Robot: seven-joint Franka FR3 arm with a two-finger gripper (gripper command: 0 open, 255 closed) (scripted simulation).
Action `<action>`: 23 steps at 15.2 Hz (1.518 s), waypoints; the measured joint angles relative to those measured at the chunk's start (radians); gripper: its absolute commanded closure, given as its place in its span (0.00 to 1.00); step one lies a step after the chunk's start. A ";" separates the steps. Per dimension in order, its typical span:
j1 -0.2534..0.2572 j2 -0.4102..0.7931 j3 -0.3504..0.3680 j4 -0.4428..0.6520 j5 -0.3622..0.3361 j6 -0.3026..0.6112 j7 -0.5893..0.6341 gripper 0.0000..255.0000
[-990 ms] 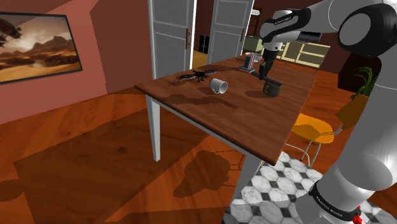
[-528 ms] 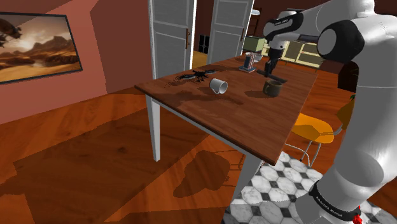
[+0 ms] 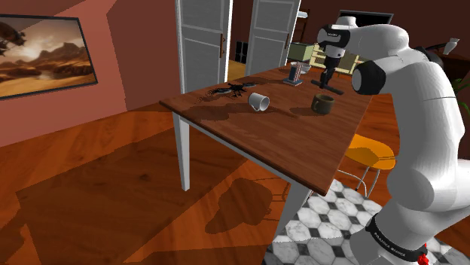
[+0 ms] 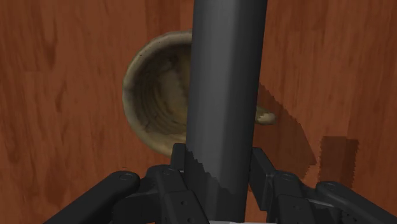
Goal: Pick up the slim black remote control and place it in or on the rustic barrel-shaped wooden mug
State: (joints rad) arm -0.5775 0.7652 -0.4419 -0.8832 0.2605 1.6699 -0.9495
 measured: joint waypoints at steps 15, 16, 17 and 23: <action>0.007 0.025 0.005 -0.113 0.011 0.133 -0.022 1.00; 0.007 0.024 0.005 -0.116 0.011 0.135 -0.022 1.00; 0.008 0.024 0.005 -0.117 0.011 0.136 -0.022 1.00; 0.008 0.024 0.005 -0.118 0.011 0.136 -0.022 0.00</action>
State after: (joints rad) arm -0.5693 0.7892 -0.4371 -1.0015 0.2712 1.8062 -0.9715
